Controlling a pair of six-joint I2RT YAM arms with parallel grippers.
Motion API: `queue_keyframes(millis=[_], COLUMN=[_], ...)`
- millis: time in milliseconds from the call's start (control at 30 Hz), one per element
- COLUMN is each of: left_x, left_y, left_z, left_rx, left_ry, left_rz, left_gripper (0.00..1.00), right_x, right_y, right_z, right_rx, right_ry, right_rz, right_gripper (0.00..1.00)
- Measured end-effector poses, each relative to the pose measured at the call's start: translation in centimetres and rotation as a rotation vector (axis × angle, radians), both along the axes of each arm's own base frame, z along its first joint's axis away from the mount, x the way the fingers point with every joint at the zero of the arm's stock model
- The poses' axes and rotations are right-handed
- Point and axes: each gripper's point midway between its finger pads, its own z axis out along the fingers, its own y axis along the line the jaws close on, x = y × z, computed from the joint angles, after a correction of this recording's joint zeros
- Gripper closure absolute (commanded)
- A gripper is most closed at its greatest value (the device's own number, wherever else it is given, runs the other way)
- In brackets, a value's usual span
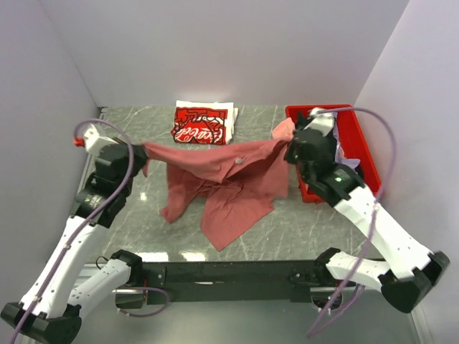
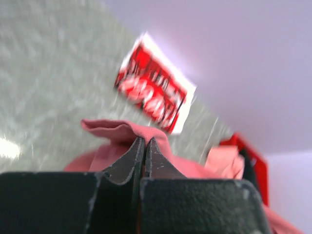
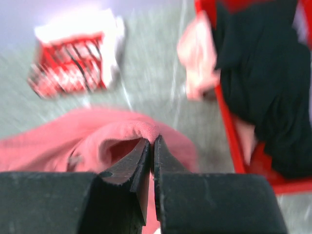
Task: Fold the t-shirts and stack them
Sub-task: Flatten the tshirt out
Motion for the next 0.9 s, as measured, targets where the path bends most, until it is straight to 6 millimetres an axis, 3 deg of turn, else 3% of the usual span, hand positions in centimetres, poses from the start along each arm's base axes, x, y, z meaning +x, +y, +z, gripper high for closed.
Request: queue_keyframes(millis=[133,267,467,633,900], left_x=[-0.5,-2.1,-6.3,-11.0,-15.8], left_y=[2.1,3.8,5.9,6.9,6.6], left_z=[7.3,12.9,20.8,26.9,31.7], left_rx=[0.01,0.017,0.01,-0.03,-0.058], left_ry=[-0.152,-0.269,-0.46,-0.627,-0.765], left_rz=[0.087,0.141,0.167,0.133,0.029], left_gripper=[0.99,0.99,0.99,0.99,0.99], right_x=[-0.7,-2.3,-5.8,-8.7,-14.3], right_y=[-1.6,-2.5,-3.1,-2.5,-1.6], right_z=[7.8,14.4,23.5,27.9,32.7], right_rx=[0.048,0.081,0.113,0.141,0.177], right_ry=[-0.181,-0.332,-0.525,-0.626,-0.74], right_rz=[-0.004,0.029,0.143,0.273,0.491], right_gripper=[1.0,1.0,1.0,1.0,1.0])
